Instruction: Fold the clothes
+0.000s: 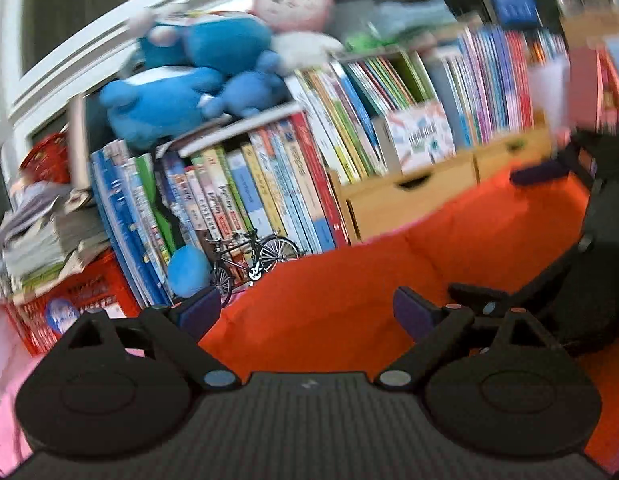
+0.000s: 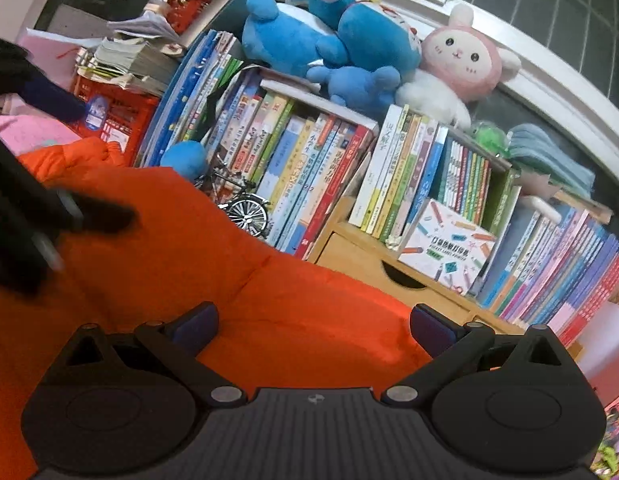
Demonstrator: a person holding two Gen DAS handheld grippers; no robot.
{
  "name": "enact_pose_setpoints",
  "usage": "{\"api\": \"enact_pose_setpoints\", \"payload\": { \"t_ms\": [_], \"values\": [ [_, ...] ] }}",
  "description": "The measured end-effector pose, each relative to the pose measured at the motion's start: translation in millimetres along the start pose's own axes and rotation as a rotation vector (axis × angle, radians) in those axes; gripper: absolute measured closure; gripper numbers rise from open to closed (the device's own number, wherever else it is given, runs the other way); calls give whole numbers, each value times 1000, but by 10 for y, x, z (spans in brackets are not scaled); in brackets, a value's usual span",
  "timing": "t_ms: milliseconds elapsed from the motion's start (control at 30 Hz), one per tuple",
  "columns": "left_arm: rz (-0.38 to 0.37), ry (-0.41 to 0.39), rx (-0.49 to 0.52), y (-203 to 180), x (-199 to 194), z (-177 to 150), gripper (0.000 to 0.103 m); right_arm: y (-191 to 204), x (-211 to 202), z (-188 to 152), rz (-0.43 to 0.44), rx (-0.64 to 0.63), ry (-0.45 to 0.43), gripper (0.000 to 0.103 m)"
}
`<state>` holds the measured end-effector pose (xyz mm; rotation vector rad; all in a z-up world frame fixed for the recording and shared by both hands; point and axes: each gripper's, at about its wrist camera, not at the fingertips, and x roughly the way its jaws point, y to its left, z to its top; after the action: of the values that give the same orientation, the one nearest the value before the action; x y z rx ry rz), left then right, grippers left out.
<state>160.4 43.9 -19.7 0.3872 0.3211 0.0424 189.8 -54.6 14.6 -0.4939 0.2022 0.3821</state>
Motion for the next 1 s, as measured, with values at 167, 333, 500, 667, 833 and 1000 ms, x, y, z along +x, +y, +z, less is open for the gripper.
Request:
{"api": "enact_pose_setpoints", "payload": {
  "t_ms": [167,333,500,667,833,1000],
  "values": [
    [-28,143,-52,59,356,-41,1,-9,106,-76,28,20,37,0],
    [-64,172,6,65,487,-119,0,-10,174,-108,38,31,66,0],
    [-90,175,-10,113,553,-172,0,5,225,-135,21,19,93,0],
    [-96,176,-18,183,570,-204,0,-52,247,-181,2,25,114,0],
    [-118,191,-35,400,599,-260,0,-191,249,-236,-21,41,130,0],
    [-83,199,-27,562,576,-315,0,-354,225,-305,-52,62,146,0]
  ]
}}
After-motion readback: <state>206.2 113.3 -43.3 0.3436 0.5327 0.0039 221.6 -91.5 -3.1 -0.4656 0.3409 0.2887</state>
